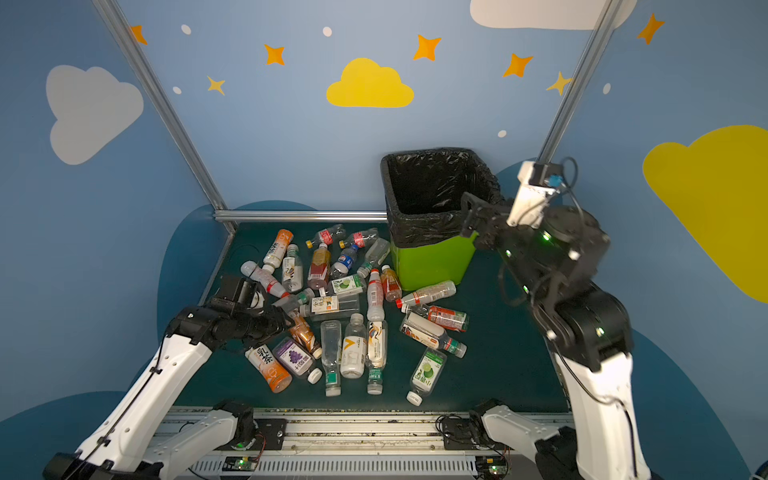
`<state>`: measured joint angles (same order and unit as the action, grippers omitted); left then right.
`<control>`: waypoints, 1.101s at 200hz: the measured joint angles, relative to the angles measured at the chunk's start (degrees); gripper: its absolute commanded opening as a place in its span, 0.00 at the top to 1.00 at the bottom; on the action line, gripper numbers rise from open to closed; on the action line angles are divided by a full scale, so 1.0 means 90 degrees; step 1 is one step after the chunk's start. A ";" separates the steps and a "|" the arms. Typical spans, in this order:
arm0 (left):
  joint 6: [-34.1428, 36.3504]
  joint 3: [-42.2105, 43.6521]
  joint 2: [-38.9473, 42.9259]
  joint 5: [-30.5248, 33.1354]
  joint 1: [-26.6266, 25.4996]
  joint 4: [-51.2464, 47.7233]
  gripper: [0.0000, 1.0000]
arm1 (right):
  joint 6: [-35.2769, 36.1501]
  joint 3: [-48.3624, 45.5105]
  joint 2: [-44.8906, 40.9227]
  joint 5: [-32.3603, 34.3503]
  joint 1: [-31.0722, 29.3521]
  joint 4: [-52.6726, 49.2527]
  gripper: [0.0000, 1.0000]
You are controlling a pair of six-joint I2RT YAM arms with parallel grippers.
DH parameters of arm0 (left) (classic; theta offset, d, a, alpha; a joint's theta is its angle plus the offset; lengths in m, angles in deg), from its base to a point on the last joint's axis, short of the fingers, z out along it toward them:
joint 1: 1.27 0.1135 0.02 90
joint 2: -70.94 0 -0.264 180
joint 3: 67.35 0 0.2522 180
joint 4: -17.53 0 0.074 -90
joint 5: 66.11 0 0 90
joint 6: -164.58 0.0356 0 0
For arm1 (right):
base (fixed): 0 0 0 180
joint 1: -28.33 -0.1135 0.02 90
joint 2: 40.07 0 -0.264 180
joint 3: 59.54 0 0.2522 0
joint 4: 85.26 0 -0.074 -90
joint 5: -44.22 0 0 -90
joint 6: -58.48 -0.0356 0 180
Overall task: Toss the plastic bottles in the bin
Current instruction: 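Lift the white bottle over the bin and open the right gripper, then grasp a clear plastic bottle with the left gripper while right arm returns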
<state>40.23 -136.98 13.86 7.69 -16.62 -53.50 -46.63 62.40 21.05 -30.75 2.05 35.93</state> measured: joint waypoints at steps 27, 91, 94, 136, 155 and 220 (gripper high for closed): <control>-0.0277 0.0044 -0.0112 0.0100 -0.0614 0.0032 0.42 | -0.0010 -0.0787 -0.0308 -0.0282 -0.0015 -0.0566 0.20; -0.1314 0.0670 -0.0325 0.0619 -0.1923 0.0469 0.37 | -0.0682 -0.3157 -0.0729 -0.0882 -0.0964 -0.2072 0.27; -0.1353 0.0670 -0.0362 0.0658 -0.1957 0.0498 0.36 | -0.0746 -0.3228 -0.0792 -0.0896 -0.1022 -0.2101 0.26; -0.1472 0.0478 -0.1207 0.1098 -0.2370 0.0976 0.32 | -0.1532 -0.4376 -0.1222 -0.1127 -0.1739 -0.2176 0.26; -0.1440 0.0452 -0.1501 0.1248 -0.2424 0.1192 0.31 | -0.1846 -0.4911 -0.1110 -0.1190 -0.1999 -0.2157 0.26; -0.1132 0.0376 -0.2261 0.1525 -0.2438 0.1661 0.28 | -0.2497 -0.5763 -0.1146 -0.1239 -0.2630 -0.2013 0.24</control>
<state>30.05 -133.60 -6.49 21.41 -38.57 -38.55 -69.10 10.53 10.73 -41.90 -21.62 17.81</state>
